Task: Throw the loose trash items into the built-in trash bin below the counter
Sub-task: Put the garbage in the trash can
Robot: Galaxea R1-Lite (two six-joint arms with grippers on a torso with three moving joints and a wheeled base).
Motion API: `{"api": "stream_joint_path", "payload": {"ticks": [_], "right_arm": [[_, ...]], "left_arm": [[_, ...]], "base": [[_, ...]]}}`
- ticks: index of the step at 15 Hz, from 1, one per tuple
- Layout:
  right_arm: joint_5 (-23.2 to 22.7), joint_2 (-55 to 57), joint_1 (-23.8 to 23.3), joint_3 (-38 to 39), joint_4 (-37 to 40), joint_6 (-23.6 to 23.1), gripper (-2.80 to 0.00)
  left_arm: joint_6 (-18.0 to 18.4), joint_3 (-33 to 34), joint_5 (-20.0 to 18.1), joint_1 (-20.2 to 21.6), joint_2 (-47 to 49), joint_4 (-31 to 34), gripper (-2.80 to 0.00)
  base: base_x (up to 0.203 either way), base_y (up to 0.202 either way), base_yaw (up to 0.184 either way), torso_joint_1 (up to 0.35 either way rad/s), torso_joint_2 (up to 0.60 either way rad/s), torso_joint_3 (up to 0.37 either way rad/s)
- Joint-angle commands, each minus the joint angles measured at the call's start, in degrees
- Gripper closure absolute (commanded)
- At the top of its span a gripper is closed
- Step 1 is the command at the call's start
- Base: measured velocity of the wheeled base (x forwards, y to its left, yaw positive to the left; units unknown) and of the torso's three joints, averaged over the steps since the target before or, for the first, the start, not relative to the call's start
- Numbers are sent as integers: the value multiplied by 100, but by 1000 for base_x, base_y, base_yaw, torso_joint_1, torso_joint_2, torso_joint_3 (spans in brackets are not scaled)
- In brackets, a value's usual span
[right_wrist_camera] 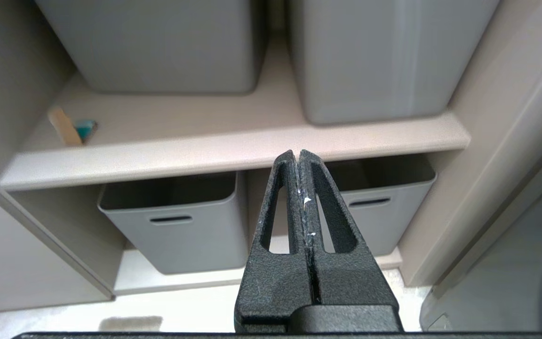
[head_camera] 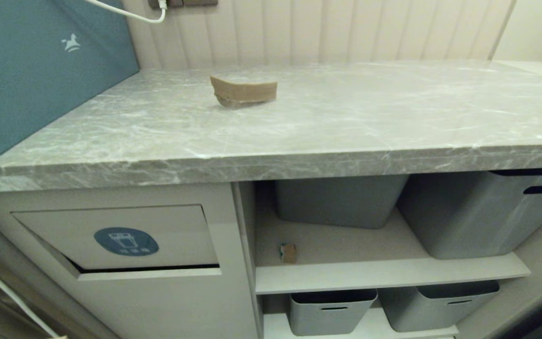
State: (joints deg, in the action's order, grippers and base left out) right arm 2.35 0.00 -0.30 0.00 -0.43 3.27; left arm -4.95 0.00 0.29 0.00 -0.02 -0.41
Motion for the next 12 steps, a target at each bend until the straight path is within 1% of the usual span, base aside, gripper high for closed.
{"api": "stream_joint_path", "payload": {"ticks": [1,3,4,6,8,10,12], "right_arm": [[3,9,4,9,-1,7,0],[3,9,4,9,-1,7,0],[3,9,-1,9,-1,7,0],[10,9,4,9,-1,7,0],[3,9,-2,9,-1,3,0],[3,9,3,9,-1,7,0],[3,9,3,9,-1,7,0]], "left_arm": [[-6,9,6,0,11,-11,0],[-6,9,6,0,20,-11,0],[-6,9,6,0,11,-11,0],[29,-9,6,0,12,41,0],[140,-21,-23,0,77,41,0],[253,-324,-207,0,282,66,0],[270,-795,-500,-10,1104,55,0]], "base": [[0,0,0,-126,450,314],[0,0,0,-104,410,294],[0,0,0,-59,203,155],[0,0,0,-18,92,35],[0,0,0,1,38,36],[0,0,0,-1,4,15],[0,0,0,0,0,0]]}}
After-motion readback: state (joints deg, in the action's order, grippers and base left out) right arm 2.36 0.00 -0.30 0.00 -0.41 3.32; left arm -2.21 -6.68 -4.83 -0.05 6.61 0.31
